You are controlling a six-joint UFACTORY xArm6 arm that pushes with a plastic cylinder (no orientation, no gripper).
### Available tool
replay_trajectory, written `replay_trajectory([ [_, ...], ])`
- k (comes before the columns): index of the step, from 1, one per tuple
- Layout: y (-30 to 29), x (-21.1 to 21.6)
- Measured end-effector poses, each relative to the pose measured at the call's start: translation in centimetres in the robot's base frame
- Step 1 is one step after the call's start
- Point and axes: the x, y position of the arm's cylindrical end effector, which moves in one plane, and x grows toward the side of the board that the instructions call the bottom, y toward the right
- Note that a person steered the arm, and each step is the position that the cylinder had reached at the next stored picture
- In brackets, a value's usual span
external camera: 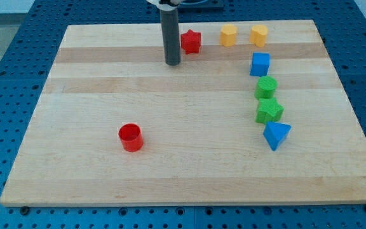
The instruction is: Move the re dcircle towards top center
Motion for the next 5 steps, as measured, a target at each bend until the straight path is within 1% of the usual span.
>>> replay_trajectory([
  [1,3.6,-0.7],
  [2,3.7,-5.1],
  [3,3.7,-5.3],
  [4,3.8,1.3],
  [5,3.3,15.3],
])
